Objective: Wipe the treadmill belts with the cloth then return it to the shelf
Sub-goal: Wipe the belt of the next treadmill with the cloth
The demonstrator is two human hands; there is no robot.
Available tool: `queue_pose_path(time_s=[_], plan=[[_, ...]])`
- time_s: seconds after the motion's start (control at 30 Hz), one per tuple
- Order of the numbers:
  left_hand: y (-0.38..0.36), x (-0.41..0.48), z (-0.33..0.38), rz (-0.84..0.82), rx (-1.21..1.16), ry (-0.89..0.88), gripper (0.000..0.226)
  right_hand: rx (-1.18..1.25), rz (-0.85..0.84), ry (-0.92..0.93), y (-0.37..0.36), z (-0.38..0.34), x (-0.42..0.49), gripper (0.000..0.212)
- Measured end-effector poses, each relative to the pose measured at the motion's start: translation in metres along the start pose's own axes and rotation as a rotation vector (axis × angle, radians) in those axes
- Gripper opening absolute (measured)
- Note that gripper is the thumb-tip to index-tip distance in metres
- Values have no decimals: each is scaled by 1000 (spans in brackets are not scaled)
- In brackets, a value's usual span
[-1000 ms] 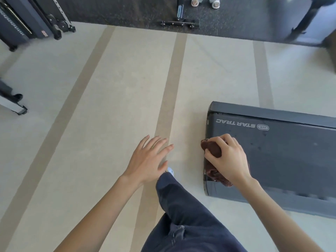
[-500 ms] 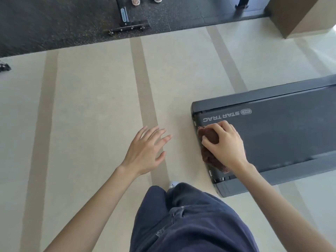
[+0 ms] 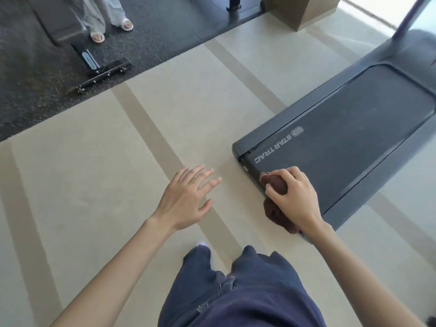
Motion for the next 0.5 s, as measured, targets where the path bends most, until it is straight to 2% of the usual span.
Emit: queue_pose_path(time_s=[0.3,0.5], plan=[[2,70,-63,-21,-23,-369,48,51,298,-249,4,-23,4,17],[-10,140,-82,-54,-47,-570,49,63,400,-406,0,-12,27,18]])
Point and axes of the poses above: each hand's wrist, its own x-axis towards the middle knuckle, its own y-axis out of the back of the hand, z = x × y, the point moved 1 cm from there along x, towards the middle knuckle, and after that the axes turned 4 degrees about -y, right-handed, at the moved point
